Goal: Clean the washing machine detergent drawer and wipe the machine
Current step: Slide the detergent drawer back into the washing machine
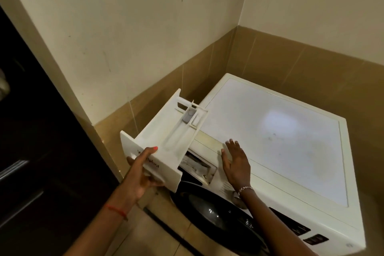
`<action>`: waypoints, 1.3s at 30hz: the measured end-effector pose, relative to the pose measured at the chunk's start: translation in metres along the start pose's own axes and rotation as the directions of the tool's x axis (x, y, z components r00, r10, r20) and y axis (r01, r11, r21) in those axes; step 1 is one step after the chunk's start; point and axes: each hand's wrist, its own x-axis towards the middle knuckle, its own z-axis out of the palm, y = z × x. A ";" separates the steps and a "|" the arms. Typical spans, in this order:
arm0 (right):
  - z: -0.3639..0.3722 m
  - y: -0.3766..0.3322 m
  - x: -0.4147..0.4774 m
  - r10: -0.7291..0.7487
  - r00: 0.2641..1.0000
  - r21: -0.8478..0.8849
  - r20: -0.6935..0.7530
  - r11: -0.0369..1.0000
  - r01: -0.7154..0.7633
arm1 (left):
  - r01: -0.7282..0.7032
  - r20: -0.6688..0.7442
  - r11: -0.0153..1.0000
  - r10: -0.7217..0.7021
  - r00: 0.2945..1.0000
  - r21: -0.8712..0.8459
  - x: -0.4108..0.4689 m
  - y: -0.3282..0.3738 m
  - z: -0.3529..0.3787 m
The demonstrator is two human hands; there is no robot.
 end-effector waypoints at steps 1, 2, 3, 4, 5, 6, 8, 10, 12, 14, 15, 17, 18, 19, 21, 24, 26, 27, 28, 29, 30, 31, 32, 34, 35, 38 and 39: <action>0.003 0.008 0.002 0.006 0.998 -0.049 0.063 0.999 -0.003 | 0.004 -0.009 1.000 -0.004 1.000 0.025 -0.002 -0.005 -0.007; 0.006 0.016 0.005 0.016 0.991 -0.110 0.136 0.994 -0.001 | 0.012 -0.018 0.999 -0.011 1.000 0.053 -0.001 -0.013 -0.016; 0.009 0.022 0.007 0.027 0.981 -0.178 0.194 0.984 0.008 | 0.018 -0.020 0.997 -0.017 1.000 0.070 -0.001 -0.020 -0.023; 0.013 0.026 0.010 0.033 0.975 -0.241 0.221 0.970 0.022 | 0.031 -0.011 0.997 -0.030 0.999 0.078 -0.001 -0.027 -0.031; 0.016 0.028 0.011 0.033 0.974 -0.296 0.224 0.954 0.036 | 0.052 -0.002 0.996 -0.052 0.999 0.079 -0.001 -0.034 -0.037; 0.018 0.029 0.012 0.030 0.975 -0.341 0.219 0.939 0.048 | 0.072 0.008 0.994 -0.073 0.997 0.078 -0.001 -0.040 -0.043; 0.022 0.030 0.012 0.021 0.977 -0.395 0.211 0.916 0.066 | 0.083 0.029 0.993 -0.086 0.996 0.079 -0.006 -0.049 -0.050; 0.022 0.030 0.012 0.019 0.976 -0.420 0.218 0.905 0.076 | 0.096 0.030 0.992 -0.099 0.995 0.088 -0.012 -0.057 -0.056; 0.022 0.031 0.012 0.021 0.975 -0.429 0.221 0.900 0.078 | 0.128 0.025 0.987 -0.131 0.991 0.101 -0.018 -0.062 -0.060; 0.023 0.030 0.013 0.024 0.976 -0.431 0.218 0.899 0.074 | 0.132 0.025 0.987 -0.135 0.991 0.096 -0.024 -0.067 -0.067; 0.024 0.030 0.013 0.027 0.975 -0.433 0.219 0.898 0.072 | 0.129 0.030 0.988 -0.132 0.991 0.087 -0.028 -0.070 -0.070; 0.023 0.028 0.013 0.036 0.972 -0.448 0.231 0.891 0.073 | 0.127 0.041 0.989 -0.131 0.991 0.081 -0.033 -0.075 -0.078; 0.023 0.028 0.013 0.043 0.969 -0.454 0.242 0.888 0.074 | 0.124 0.047 0.988 -0.129 0.990 0.097 -0.036 -0.078 -0.080; 0.022 0.028 0.013 0.048 0.966 -0.455 0.253 0.888 0.075 | 0.124 0.053 0.986 -0.130 0.990 0.112 -0.039 -0.082 -0.084; 0.022 0.028 0.014 0.054 0.962 -0.455 0.268 0.887 0.077 | 0.132 0.060 0.985 -0.139 0.988 0.116 -0.043 -0.088 -0.090; 0.021 0.027 0.014 0.056 0.958 -0.466 0.280 0.881 0.085 | 0.164 0.046 0.982 -0.169 0.985 0.095 -0.043 -0.100 -0.098; 0.019 0.027 0.015 0.058 0.954 -0.459 0.293 0.884 0.088 | 0.178 0.039 0.981 -0.181 0.983 0.074 -0.043 -0.109 -0.104; 0.018 0.027 0.015 0.059 0.952 -0.453 0.301 0.887 0.088 | 0.184 0.034 0.981 -0.187 0.982 0.066 -0.043 -0.113 -0.106; 0.018 0.027 0.015 0.059 0.950 -0.450 0.305 0.889 0.089 | 0.195 0.025 0.979 -0.197 0.980 0.063 -0.042 -0.115 -0.108; 0.017 0.027 0.015 0.060 0.949 -0.450 0.309 0.888 0.090 | 0.201 0.013 0.978 -0.202 0.979 0.056 -0.041 -0.118 -0.110; 0.017 0.027 0.016 0.062 0.949 -0.451 0.310 0.888 0.089 | 0.204 0.003 0.978 -0.204 0.979 0.050 -0.039 -0.121 -0.112; 0.017 0.026 0.016 0.064 0.948 -0.450 0.311 0.889 0.088 | 0.206 -0.002 0.978 -0.206 0.979 0.042 -0.037 -0.124 -0.114; 0.017 0.026 0.015 0.066 0.948 -0.451 0.311 0.889 0.086 | 0.213 -0.003 0.976 -0.213 0.977 0.031 -0.035 -0.127 -0.116; 0.018 0.026 0.015 0.065 0.949 -0.456 0.307 0.885 0.087 | 0.228 0.002 0.974 -0.228 0.974 0.010 -0.032 -0.131 -0.118; 0.017 0.026 0.015 0.066 0.950 -0.457 0.306 0.885 0.086 | 0.236 0.002 0.972 -0.236 0.972 -0.003 -0.031 -0.133 -0.118; 0.018 0.026 0.015 0.063 0.953 -0.449 0.296 0.890 0.080 | 0.249 0.008 0.968 -0.249 0.968 -0.018 -0.028 -0.137 -0.115; 0.018 0.026 0.015 0.059 0.955 -0.453 0.291 0.888 0.083 | 0.252 0.010 0.968 -0.252 0.968 -0.017 -0.026 -0.138 -0.115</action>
